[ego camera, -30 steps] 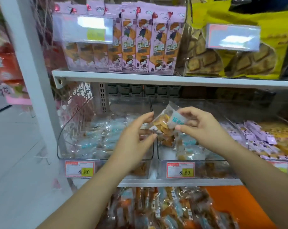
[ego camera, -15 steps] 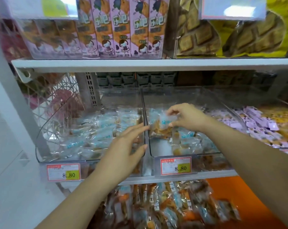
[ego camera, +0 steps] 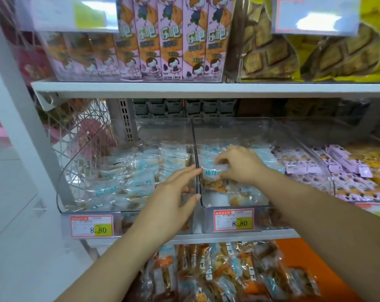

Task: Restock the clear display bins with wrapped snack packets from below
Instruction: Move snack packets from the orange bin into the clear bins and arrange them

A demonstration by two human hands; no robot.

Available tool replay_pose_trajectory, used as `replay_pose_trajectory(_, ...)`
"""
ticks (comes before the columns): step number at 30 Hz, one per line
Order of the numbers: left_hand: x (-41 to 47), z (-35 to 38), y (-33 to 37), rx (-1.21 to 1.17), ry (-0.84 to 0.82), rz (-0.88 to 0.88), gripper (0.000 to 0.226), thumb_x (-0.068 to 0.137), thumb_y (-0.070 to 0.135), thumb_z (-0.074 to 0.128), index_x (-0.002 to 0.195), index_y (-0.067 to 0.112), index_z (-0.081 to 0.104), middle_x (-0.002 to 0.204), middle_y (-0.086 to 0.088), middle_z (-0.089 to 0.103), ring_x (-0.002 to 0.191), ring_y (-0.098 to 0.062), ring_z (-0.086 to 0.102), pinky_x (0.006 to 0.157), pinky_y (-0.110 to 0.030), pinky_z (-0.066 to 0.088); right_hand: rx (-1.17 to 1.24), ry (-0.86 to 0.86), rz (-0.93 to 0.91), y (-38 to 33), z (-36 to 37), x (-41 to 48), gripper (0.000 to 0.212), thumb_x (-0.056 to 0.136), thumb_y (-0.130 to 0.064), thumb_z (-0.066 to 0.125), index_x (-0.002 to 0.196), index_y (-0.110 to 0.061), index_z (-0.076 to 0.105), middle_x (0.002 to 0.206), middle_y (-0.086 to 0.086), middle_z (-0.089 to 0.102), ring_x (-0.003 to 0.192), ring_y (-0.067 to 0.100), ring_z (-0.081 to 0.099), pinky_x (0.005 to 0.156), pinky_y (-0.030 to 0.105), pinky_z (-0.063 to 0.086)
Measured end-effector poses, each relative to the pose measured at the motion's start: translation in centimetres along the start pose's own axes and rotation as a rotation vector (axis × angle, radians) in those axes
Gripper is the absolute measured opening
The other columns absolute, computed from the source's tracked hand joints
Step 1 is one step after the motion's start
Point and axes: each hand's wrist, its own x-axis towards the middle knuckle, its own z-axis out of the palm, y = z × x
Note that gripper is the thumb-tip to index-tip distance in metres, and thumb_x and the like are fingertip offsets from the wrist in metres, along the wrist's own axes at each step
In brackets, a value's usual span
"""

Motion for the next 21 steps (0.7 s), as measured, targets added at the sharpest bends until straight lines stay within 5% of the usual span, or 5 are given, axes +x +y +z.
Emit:
replay_pose_trajectory(5,-1.6,0.1,0.4,0.031,0.108,0.092,0.044,0.094,0.015,0.055,0.133,0.036,0.05,0.131,0.031,0.038,0.121,0.012,0.038,0.099,0.003,0.018,0.206,0.198,-0.023,0.0,-1.7,-3.3,0.041,0.08,-0.038,0.072,0.118,-0.027,0.063,0.105,-0.006,0.058,0.098,0.015,0.053,0.092,0.035,0.043)
replay_pose_trajectory(8,-4.2,0.5,0.0,0.06,0.221,0.177,0.031,0.09,0.005,0.055,0.116,0.02,0.065,0.114,0.014,0.058,0.107,0.004,0.051,0.095,-0.003,0.033,0.33,0.429,-0.139,-0.8,-2.4,-7.9,0.025,0.082,-0.025,0.072,0.107,-0.02,0.069,0.089,-0.012,0.055,0.078,0.008,0.047,0.073,0.017,0.038)
replay_pose_trajectory(11,-7.3,1.8,-1.0,0.091,0.135,0.171,0.024,0.089,0.011,0.051,0.105,0.019,0.068,0.098,0.015,0.06,0.094,0.001,0.055,0.084,-0.009,0.04,0.39,0.558,-0.314,-2.0,-1.4,-13.6,0.013,0.083,-0.021,0.064,0.092,-0.014,0.071,0.077,-0.008,0.061,0.067,0.008,0.052,0.065,0.014,0.041)
replay_pose_trajectory(16,-10.6,5.8,-4.8,0.017,-0.088,-0.207,0.019,0.092,0.013,0.056,0.105,0.021,0.068,0.1,0.012,0.066,0.098,-0.007,0.063,0.09,-0.029,0.05,0.292,0.214,-0.429,-1.4,5.7,-19.1,0.007,0.085,-0.027,0.062,0.087,-0.024,0.068,0.073,-0.017,0.058,0.07,-0.006,0.041,0.064,0.014,0.038)
replay_pose_trajectory(21,-9.9,9.5,-8.5,-0.023,-0.244,-0.462,0.023,0.092,0.007,0.056,0.112,0.01,0.065,0.104,-0.001,0.066,0.098,-0.015,0.061,0.081,-0.013,0.04,0.205,-0.362,-0.146,1.0,11.9,-16.9,0.033,0.091,-0.032,0.057,0.125,-0.03,0.057,0.11,-0.008,0.065,0.1,0.011,0.059,0.075,0.019,0.037)
